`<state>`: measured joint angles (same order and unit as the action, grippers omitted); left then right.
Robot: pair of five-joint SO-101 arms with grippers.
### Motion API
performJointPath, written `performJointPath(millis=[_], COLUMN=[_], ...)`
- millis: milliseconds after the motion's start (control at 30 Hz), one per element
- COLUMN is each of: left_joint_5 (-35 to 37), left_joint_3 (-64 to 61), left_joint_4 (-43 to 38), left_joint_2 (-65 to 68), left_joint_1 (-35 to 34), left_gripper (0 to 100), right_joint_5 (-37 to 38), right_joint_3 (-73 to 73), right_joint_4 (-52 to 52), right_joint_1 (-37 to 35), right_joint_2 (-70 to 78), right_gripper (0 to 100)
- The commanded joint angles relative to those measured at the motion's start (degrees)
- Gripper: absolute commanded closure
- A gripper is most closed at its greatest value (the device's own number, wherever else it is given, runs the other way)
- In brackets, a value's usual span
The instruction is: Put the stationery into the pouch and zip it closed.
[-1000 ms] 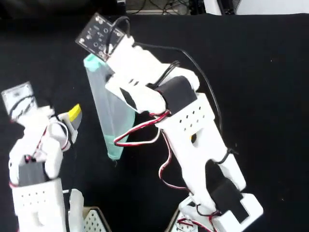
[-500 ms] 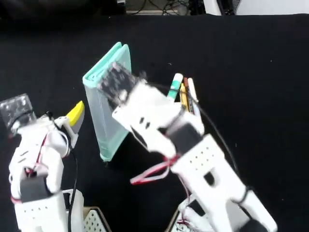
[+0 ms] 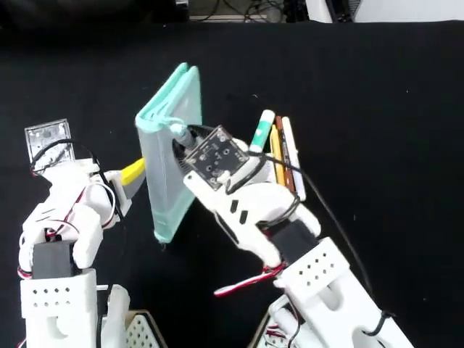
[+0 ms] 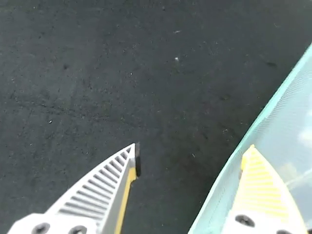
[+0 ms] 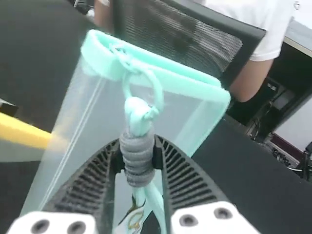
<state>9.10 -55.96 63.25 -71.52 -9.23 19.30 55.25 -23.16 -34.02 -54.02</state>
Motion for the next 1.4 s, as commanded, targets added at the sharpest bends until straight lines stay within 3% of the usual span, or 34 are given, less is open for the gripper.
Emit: performJointPath(millis=[0,467,700,900,1000,1133,1267,1367], left_joint_5=[-0.53,-0.88,-0.88,-0.53,0.09,5.71,8.70,12.84], left_joint_3=[3.03,1.45,4.09,24.31,41.01,63.87,77.23,78.90], left_joint_4=[0.18,2.81,-2.55,2.29,10.55,24.97,35.25,37.54], left_joint_2=[-2.11,-22.59,-17.58,3.25,13.27,23.12,31.82,37.10], left_joint_1=[0.66,1.10,0.75,1.10,1.10,1.36,9.80,14.64], left_gripper=[66,66,66,66,66,66,66,66], right_joint_5=[-0.53,-5.36,-5.27,-3.60,1.23,1.93,1.93,1.93], right_joint_3=[-5.49,-9.19,-4.35,-0.31,1.54,1.89,1.89,2.42], right_joint_4=[0.79,3.08,3.60,3.60,3.60,3.60,3.60,3.60], right_joint_1=[1.67,2.90,2.81,2.73,2.64,2.64,2.64,2.64], right_joint_2=[1.27,13.67,9.80,5.85,4.09,2.24,1.80,1.89], right_gripper=[98.6,98.6,98.6,98.6,98.6,98.6,98.6,98.6])
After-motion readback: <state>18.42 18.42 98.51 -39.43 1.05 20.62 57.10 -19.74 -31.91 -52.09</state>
